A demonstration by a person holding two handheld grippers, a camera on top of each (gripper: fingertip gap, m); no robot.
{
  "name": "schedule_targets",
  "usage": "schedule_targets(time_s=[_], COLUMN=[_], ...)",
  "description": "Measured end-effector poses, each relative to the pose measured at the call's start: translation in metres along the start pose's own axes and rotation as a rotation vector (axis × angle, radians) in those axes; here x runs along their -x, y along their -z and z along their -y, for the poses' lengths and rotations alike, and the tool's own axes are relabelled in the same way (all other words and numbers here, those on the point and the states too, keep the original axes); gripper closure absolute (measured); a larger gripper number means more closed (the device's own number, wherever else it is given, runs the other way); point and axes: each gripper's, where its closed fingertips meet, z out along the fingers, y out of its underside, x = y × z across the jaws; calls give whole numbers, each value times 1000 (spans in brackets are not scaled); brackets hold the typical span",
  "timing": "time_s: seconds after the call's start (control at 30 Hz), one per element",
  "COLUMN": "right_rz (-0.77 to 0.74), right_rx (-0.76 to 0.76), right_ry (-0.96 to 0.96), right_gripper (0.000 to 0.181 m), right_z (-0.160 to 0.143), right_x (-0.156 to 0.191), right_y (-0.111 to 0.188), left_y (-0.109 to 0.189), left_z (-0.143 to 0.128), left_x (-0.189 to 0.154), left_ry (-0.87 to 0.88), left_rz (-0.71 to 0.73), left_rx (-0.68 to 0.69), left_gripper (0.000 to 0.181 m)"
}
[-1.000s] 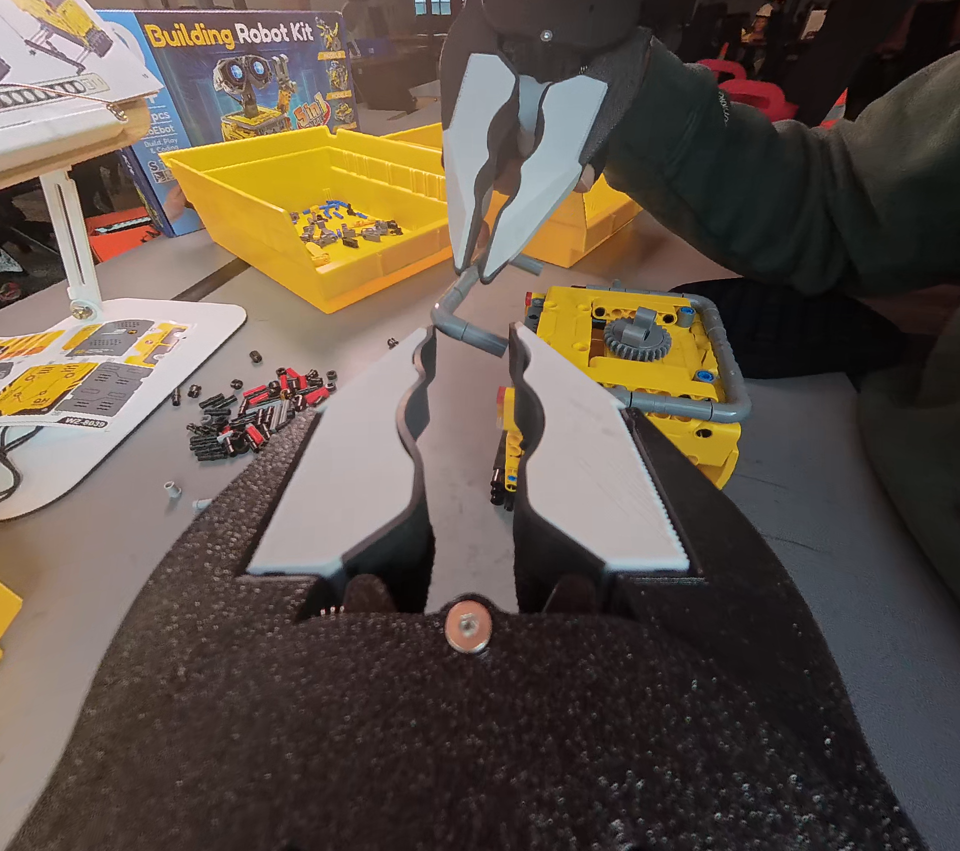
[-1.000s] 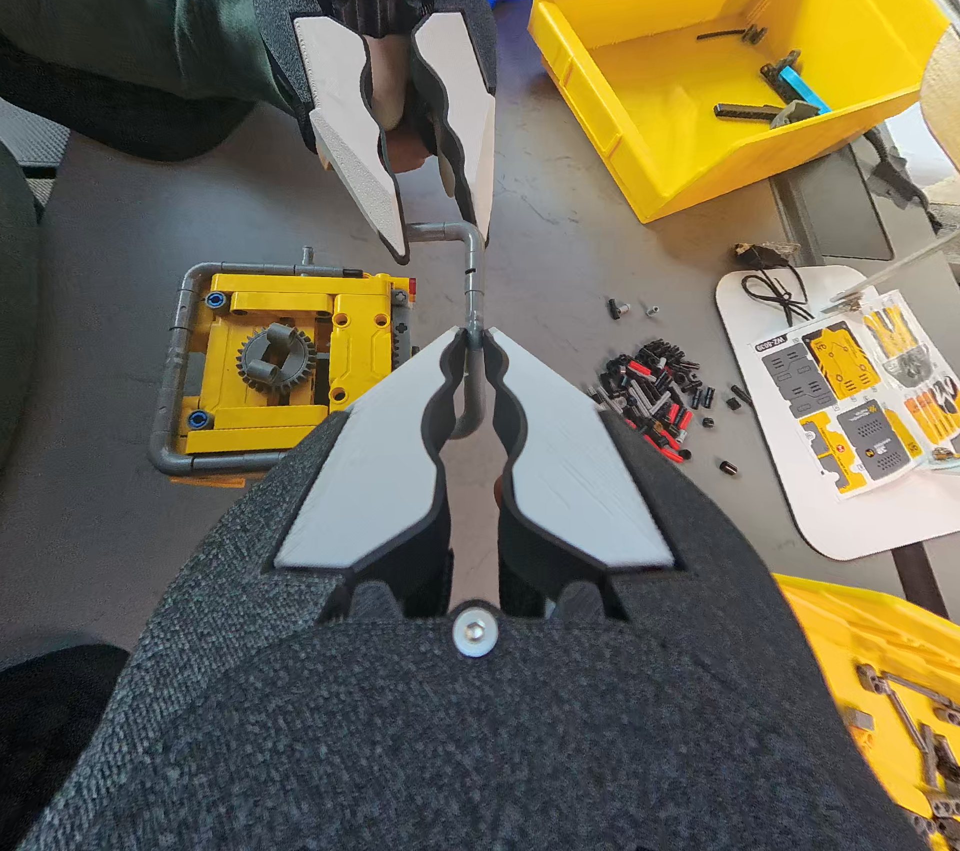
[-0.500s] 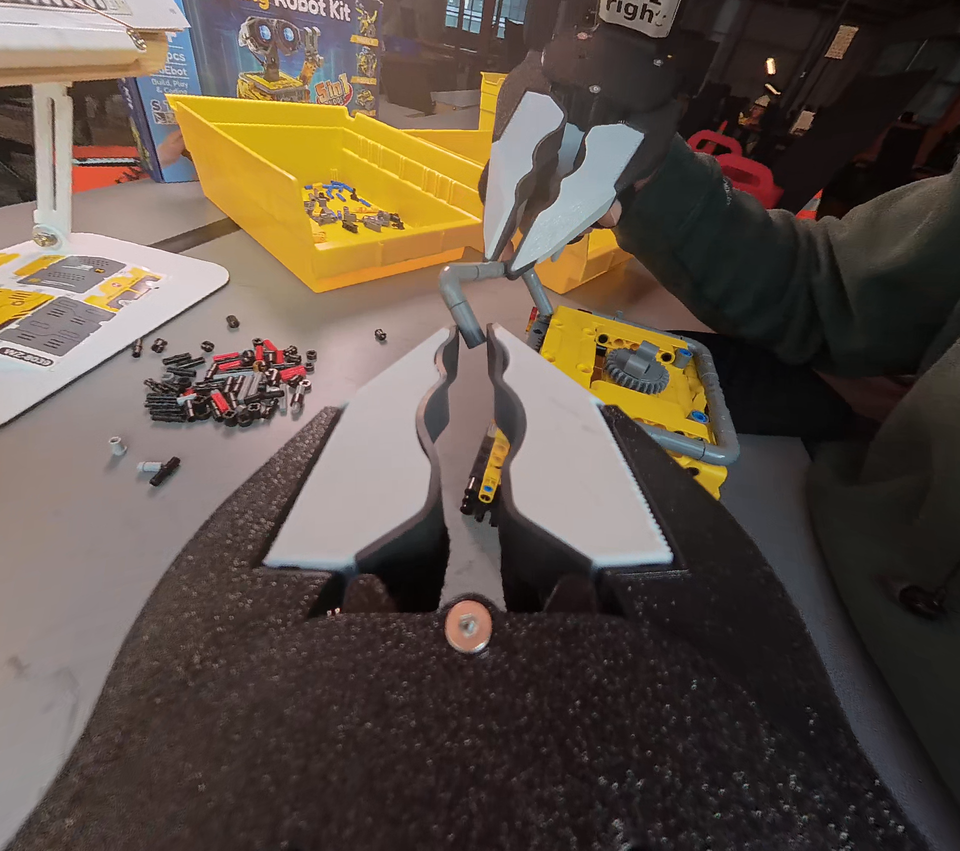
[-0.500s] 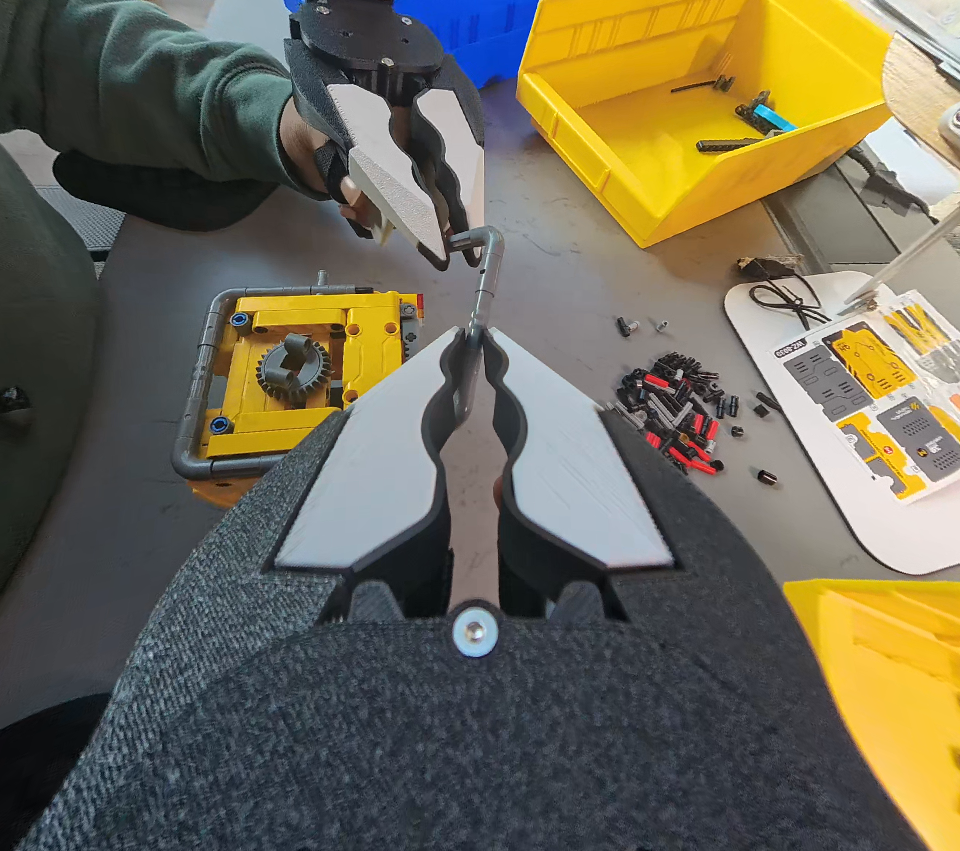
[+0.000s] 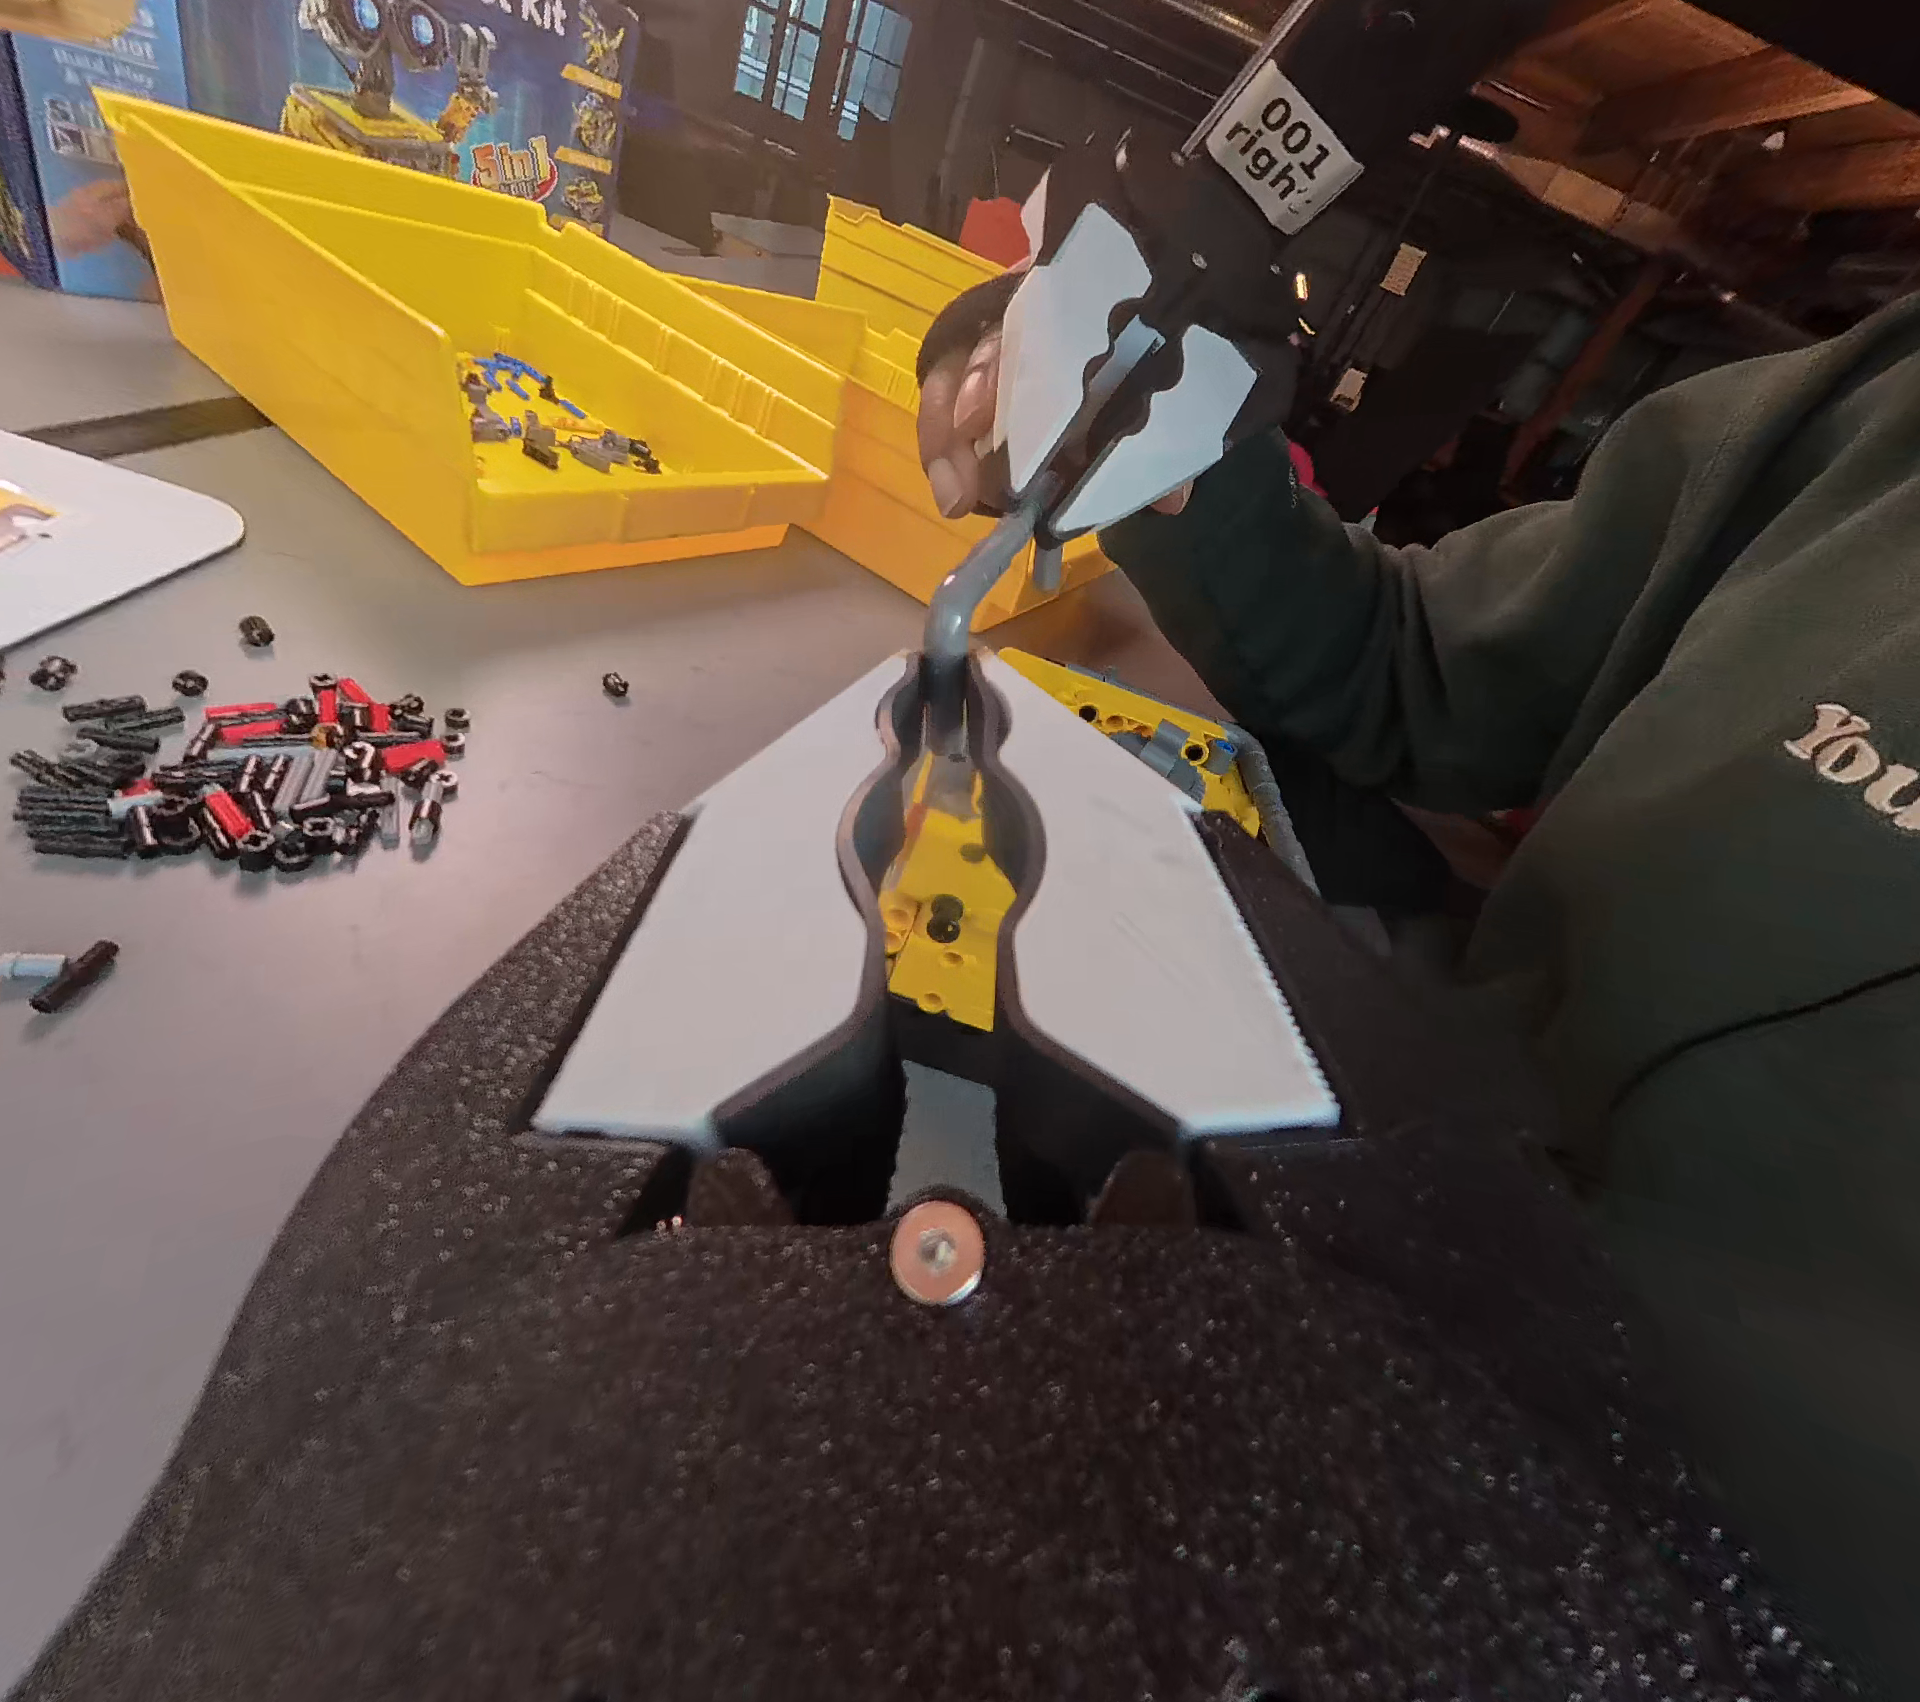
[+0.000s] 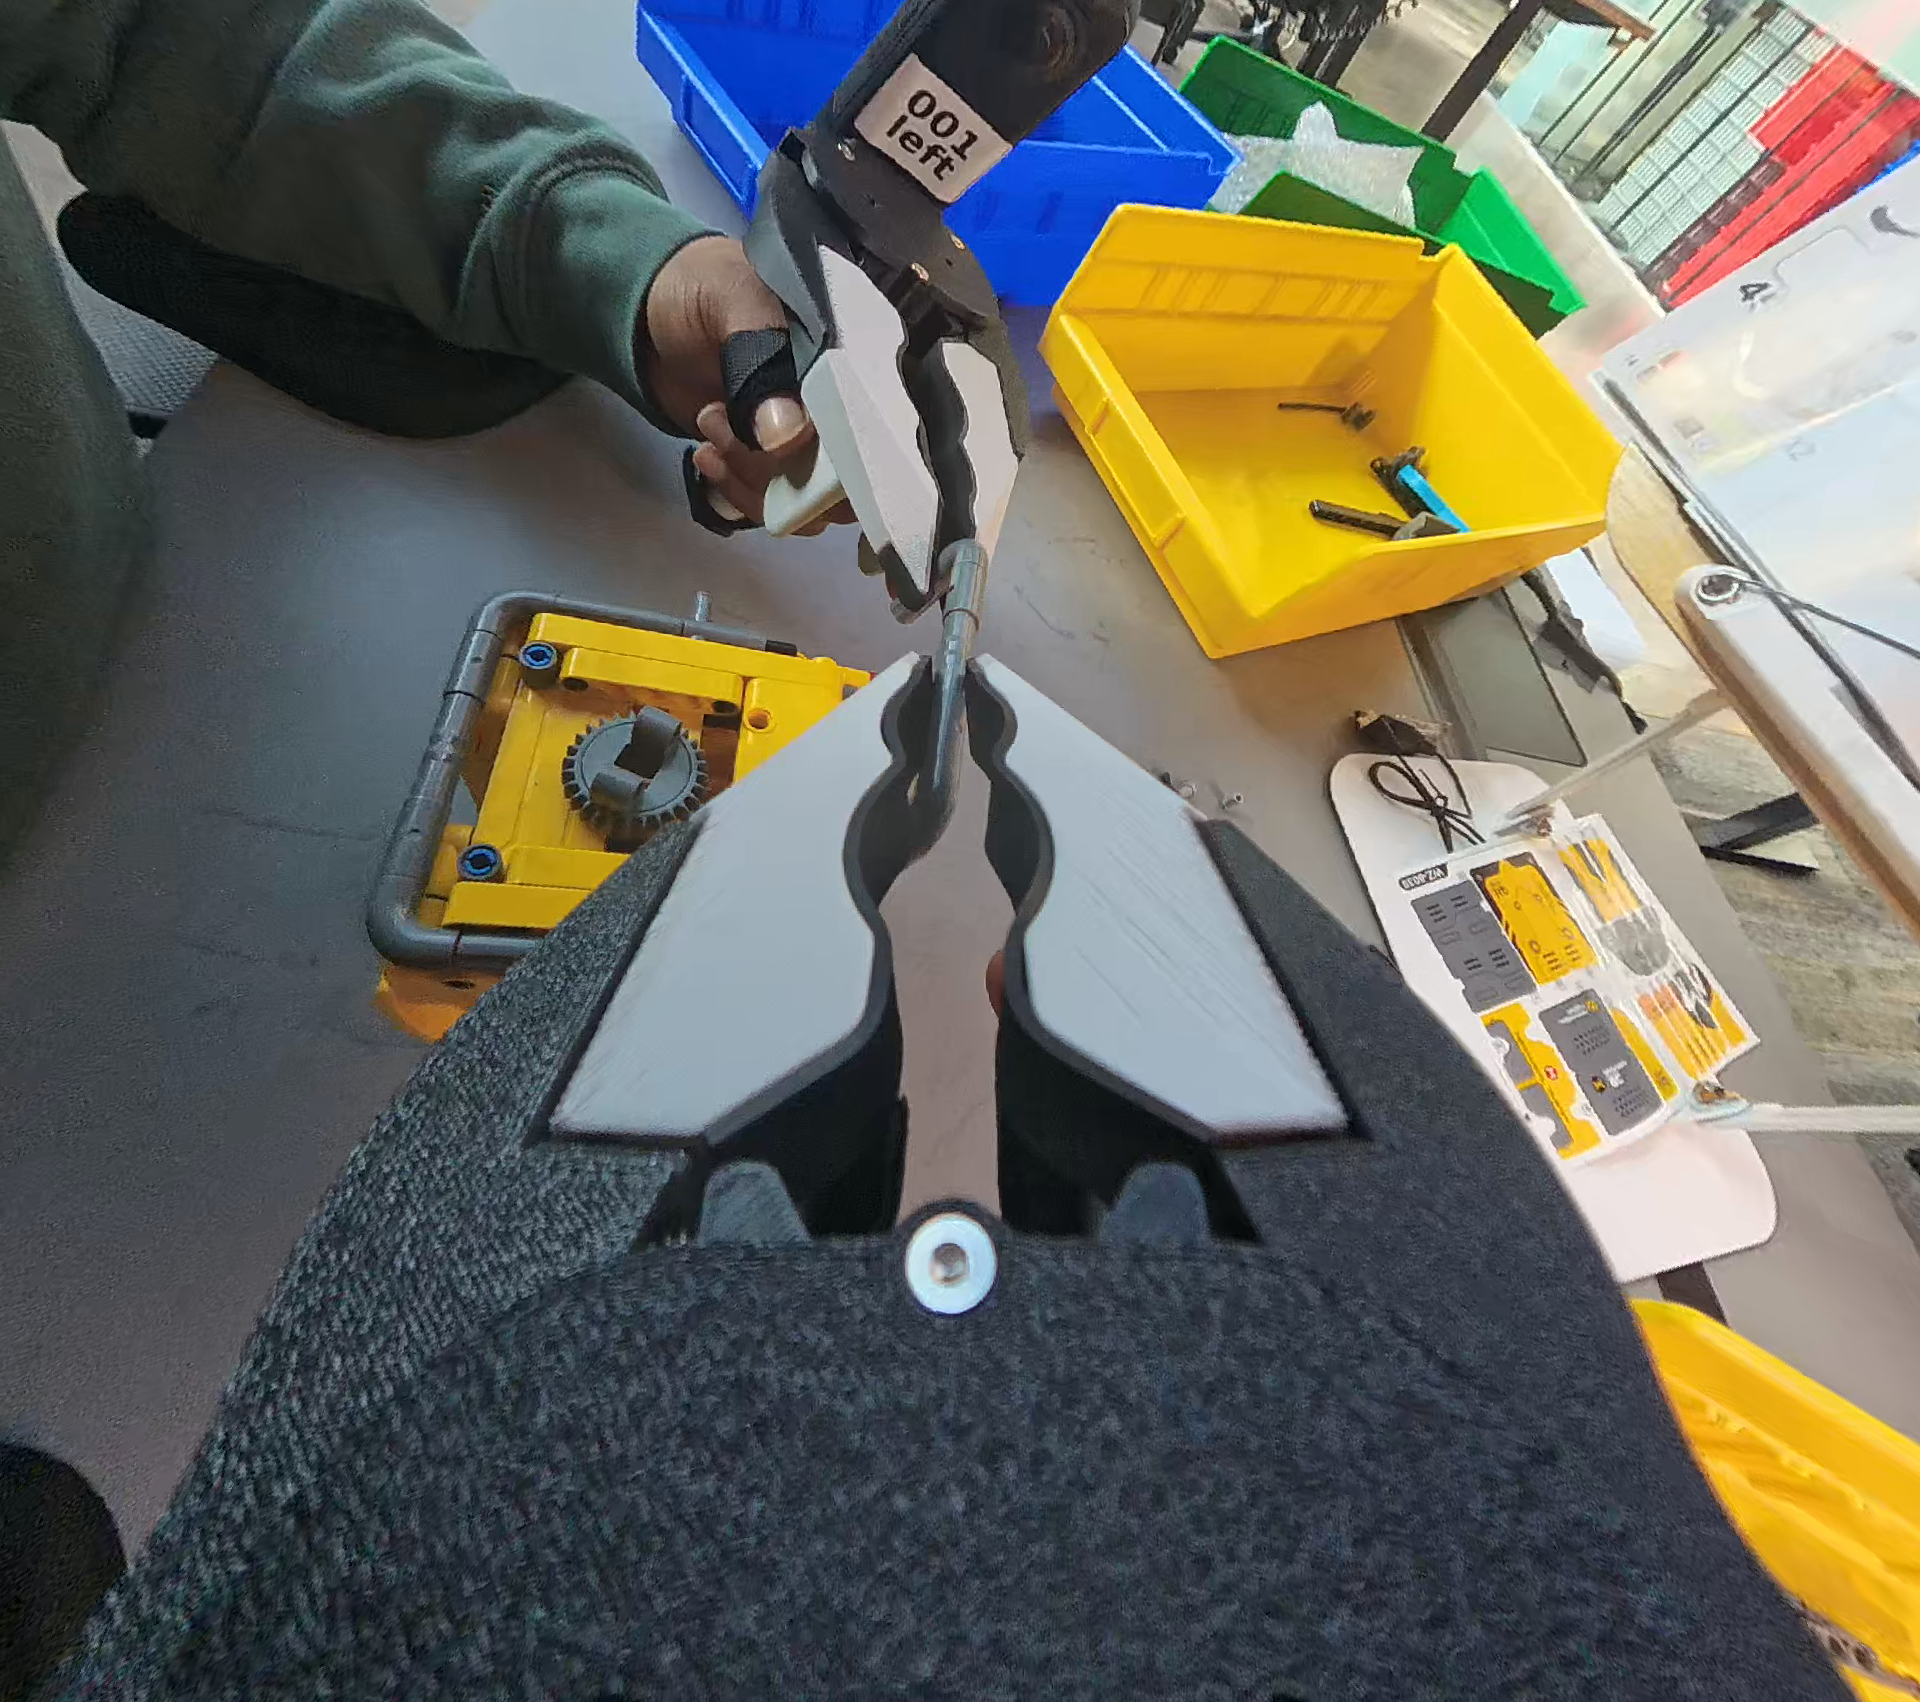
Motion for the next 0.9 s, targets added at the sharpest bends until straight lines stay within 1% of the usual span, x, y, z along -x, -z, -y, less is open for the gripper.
schedule_targets(time_s=[0.07, 0.1, 0.17, 0.3, 0.37, 0.43, 0.5, 0.6, 0.8, 0.9], right_rz=[8, 18, 35, 44, 44, 52, 49, 14, -174, -232], right_rx=[-32, -43, -59, -63, -54, -40, -26, -14, 46, 42], right_ry=[-20, -37, -64, -62, -66, -65, -42, 8, 261, 319], right_gripper=[175, 172, 164, 164, 165, 170, 173, 173, 174, 174], right_z=[3, 5, 7, 11, 10, 9, 8, 10, 12, 14], right_x=[1, 2, 4, 8, 8, 10, 13, 12, 4, 3], right_y=[2, 2, 1, -5, -8, -10, -12, -12, -14, -13], left_y=[1, 1, 2, 0, -2, -4, -5, -4, -2, -2], left_z=[4, 6, 7, 10, 9, 9, 8, 9, 13, 14], left_x=[-2, -3, -2, -8, -10, -13, -14, -14, -11, -11], left_ry=[-90, -150, -324, -681, -803, -877, -913, -912, -807, -768], left_rz=[24, 51, 136, 274, 316, 341, 352, 356, 363, 351], left_rx=[-14, -15, 7, 70, 97, 111, 122, 114, 82, 65], left_gripper=[175, 176, 175, 175, 175, 175, 175, 175, 175, 175])
